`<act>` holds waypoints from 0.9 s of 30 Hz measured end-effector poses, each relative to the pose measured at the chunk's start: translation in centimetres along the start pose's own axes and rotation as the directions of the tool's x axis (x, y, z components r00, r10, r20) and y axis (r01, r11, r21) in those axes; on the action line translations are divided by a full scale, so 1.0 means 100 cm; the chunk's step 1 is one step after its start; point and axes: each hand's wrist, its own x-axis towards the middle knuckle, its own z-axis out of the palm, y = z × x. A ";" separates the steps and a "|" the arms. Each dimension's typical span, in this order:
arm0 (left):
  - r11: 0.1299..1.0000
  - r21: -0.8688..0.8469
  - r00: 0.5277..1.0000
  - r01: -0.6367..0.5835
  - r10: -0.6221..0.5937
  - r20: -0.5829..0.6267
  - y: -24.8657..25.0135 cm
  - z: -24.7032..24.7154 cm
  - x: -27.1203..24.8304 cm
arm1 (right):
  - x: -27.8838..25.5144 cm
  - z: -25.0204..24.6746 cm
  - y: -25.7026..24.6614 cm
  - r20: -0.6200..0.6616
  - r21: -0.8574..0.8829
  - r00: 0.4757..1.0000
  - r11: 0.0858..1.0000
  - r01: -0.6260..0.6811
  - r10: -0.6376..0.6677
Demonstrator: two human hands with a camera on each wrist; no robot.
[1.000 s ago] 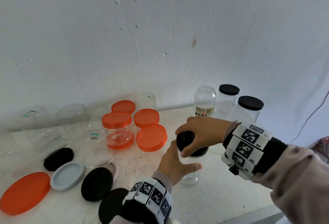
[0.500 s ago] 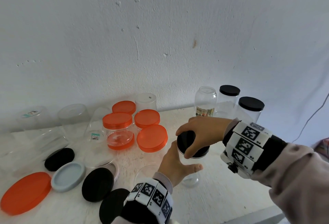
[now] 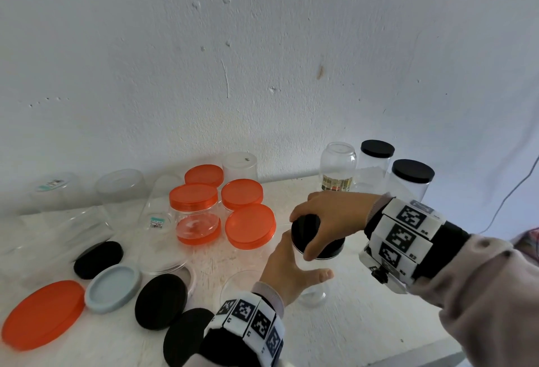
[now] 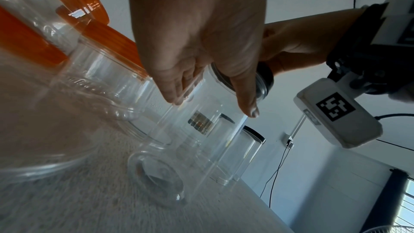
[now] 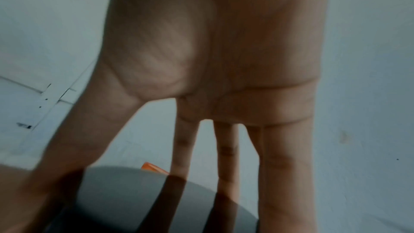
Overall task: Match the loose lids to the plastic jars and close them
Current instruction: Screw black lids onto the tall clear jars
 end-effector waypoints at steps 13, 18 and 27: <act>1.000 0.003 1.000 0.012 -0.012 -0.004 -0.001 0.001 0.001 | -0.004 0.000 0.000 0.069 0.050 0.998 0.999 0.000 -0.003; 1.000 -0.022 1.000 0.006 -0.006 0.008 -0.001 0.000 0.000 | -0.002 0.004 -0.002 0.008 0.003 0.997 0.997 -0.071 0.071; 1.000 0.005 1.000 0.002 -0.002 -0.001 -0.001 0.000 0.000 | -0.005 0.005 -0.001 0.073 0.072 0.997 0.997 0.012 -0.017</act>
